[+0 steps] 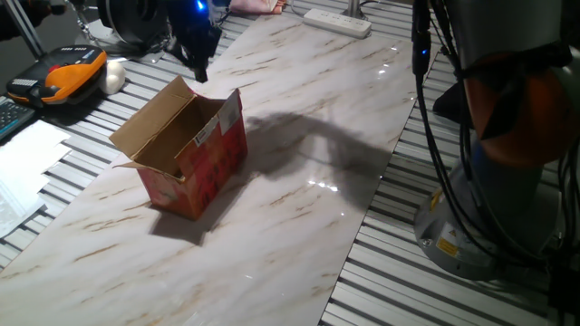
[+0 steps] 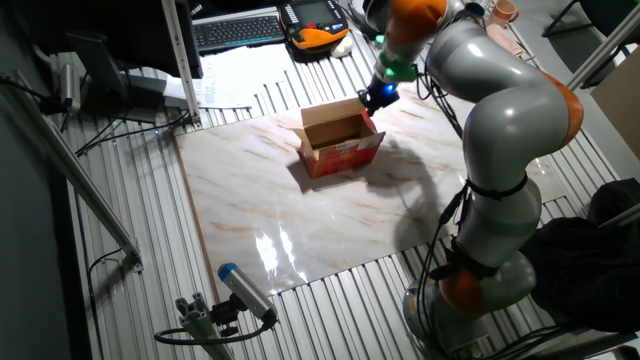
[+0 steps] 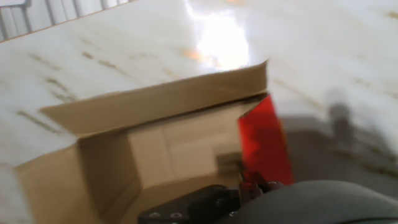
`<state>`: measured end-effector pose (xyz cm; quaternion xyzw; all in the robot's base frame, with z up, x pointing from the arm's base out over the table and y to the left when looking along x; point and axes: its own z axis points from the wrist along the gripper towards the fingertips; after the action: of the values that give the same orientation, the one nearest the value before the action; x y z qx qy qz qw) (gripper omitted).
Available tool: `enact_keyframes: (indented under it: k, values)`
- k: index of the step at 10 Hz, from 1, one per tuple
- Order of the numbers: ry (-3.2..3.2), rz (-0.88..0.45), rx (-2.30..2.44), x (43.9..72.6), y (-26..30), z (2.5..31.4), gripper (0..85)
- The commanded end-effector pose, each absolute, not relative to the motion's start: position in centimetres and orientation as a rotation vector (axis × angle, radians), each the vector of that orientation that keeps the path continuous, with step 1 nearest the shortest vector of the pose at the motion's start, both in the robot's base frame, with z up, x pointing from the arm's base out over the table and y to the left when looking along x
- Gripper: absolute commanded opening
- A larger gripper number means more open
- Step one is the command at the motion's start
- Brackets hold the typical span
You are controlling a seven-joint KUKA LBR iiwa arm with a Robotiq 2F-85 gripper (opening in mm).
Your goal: Cover the box
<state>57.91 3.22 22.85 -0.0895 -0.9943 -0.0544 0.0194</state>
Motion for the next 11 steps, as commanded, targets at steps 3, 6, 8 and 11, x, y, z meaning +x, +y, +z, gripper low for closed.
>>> enact_keyframes:
  k: [3,6,8,11]
  values:
    - [-3.123,-0.153,-0.281,58.0,3.3,19.8,0.0]
    - [-3.126,-0.150,-0.269,57.9,3.3,19.5,0.0]
    - [-3.112,-0.152,-0.262,57.9,3.4,19.5,0.0]
    - [-3.059,-0.253,-0.293,57.9,3.4,19.5,0.0]
